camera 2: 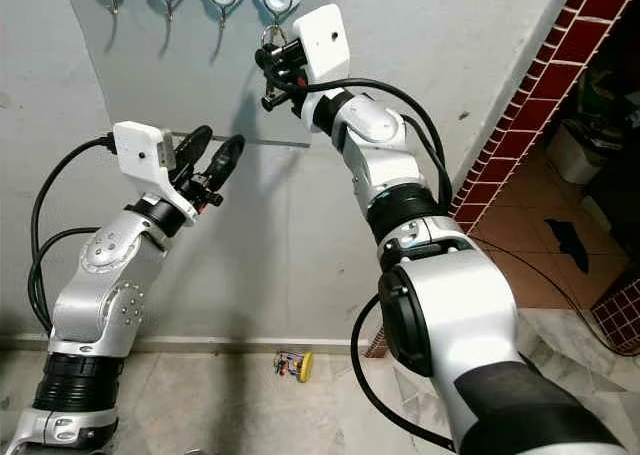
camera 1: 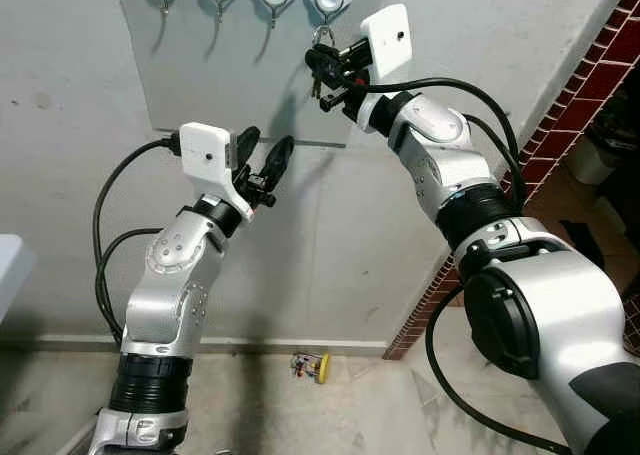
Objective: Hang keys on a hook
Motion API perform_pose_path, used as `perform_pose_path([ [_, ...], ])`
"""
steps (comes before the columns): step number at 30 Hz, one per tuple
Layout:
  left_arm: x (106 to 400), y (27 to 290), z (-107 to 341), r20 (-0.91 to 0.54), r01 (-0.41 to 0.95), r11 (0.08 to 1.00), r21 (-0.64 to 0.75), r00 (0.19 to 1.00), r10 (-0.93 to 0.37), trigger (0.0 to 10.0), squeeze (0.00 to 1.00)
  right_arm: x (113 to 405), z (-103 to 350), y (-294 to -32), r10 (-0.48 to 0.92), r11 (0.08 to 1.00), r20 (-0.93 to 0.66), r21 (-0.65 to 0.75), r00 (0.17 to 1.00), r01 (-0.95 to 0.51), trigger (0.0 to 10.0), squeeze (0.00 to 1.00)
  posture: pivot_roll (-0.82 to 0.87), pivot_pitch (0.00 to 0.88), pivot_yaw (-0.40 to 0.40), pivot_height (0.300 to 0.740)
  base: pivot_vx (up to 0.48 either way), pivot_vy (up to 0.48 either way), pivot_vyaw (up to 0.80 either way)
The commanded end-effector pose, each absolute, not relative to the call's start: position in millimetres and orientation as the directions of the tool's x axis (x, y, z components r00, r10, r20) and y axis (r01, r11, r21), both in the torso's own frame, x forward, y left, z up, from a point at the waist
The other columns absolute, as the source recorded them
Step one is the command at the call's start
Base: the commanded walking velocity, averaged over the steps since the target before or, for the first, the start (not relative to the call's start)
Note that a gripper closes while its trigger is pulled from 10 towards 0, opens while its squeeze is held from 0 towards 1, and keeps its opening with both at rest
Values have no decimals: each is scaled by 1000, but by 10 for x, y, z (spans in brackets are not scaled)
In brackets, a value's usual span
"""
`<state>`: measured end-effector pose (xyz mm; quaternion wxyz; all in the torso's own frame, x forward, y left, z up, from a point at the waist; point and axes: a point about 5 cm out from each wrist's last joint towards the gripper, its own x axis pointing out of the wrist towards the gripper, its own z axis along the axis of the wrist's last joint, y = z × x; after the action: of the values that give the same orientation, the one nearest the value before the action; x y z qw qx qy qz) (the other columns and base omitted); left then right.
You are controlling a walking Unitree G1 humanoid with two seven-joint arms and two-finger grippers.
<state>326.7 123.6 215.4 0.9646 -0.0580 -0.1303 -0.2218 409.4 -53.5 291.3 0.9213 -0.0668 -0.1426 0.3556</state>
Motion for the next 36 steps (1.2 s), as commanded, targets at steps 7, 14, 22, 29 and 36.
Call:
perform_pose_path([
  [7, 3235, 1223, 2181, 285, 445, 893, -62, 866, -412, 10000, 0, 4101, 2909, -526, 691, 722, 175, -222, 701, -656, 10000, 1000, -66, 66, -106, 724, 0, 0, 0],
  [14, 3230, 1235, 2180, 283, 440, 895, -68, 869, -406, 10000, 0, 4103, 2864, -567, 673, 739, 193, -212, 714, -639, 10000, 1000, -65, 71, -104, 724, 0, 0, 0],
  [22, 3236, 1255, 2174, 275, 439, 896, -62, 871, -408, 10000, 0, 4063, 2682, -674, 688, 726, 230, -211, 688, -655, 10000, 1000, -64, 74, -92, 724, 0, 0, 0],
  [29, 3252, 1245, 2176, 270, 449, 892, -52, 866, -420, 10000, 0, 4019, 2544, -732, 696, 713, 272, -160, 664, -682, 10000, 1000, -72, 70, -74, 724, 0, 0, 0],
  [36, 3261, 1193, 2099, 235, 471, 882, -28, 861, -452, 10000, 0, 3947, 2297, -851, 668, 731, 308, -103, 677, -675, 10000, 1000, -76, 54, -62, 724, 0, 0, 0],
])
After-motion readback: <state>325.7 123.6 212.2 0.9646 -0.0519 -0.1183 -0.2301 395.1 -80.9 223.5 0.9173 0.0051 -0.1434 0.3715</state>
